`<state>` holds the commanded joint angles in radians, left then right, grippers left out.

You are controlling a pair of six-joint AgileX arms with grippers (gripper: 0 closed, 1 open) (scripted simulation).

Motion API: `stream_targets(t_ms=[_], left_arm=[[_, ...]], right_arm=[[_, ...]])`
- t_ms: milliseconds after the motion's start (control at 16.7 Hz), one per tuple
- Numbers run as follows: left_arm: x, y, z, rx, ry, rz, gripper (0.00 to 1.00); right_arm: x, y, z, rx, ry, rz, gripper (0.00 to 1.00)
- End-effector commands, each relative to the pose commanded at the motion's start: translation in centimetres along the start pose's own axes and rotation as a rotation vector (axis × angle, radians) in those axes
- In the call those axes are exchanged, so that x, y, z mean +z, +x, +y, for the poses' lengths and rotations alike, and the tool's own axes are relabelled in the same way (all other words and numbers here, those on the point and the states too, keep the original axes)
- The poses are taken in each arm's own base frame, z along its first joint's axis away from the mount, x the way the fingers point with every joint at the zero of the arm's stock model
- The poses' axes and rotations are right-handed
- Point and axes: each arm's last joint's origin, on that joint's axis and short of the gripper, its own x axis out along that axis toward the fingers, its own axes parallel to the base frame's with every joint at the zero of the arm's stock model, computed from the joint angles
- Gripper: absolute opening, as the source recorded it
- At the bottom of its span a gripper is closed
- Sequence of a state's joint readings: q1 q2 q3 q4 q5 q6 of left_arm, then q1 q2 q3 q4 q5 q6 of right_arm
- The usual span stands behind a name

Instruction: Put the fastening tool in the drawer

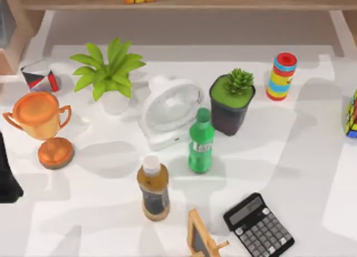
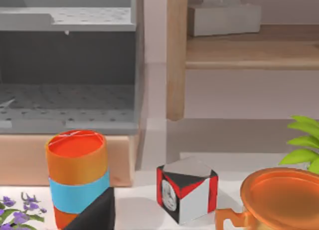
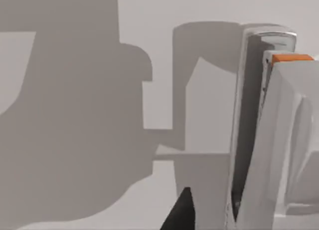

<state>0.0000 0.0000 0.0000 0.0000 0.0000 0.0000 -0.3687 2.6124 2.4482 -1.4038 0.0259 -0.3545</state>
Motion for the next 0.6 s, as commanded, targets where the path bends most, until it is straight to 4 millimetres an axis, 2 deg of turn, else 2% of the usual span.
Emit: stream_targets(t_ms=[120, 180, 600], left_arm=[[0.00, 0.00, 0.00, 0.000, 0.000, 0.000, 1.00], [0.00, 0.00, 0.00, 0.000, 0.000, 0.000, 1.00], [0.00, 0.00, 0.00, 0.000, 0.000, 0.000, 1.00]], right_arm=[[0.00, 0.00, 0.00, 0.000, 0.000, 0.000, 0.98], [0.00, 0.00, 0.00, 0.000, 0.000, 0.000, 1.00], [0.00, 0.00, 0.00, 0.000, 0.000, 0.000, 1.00]])
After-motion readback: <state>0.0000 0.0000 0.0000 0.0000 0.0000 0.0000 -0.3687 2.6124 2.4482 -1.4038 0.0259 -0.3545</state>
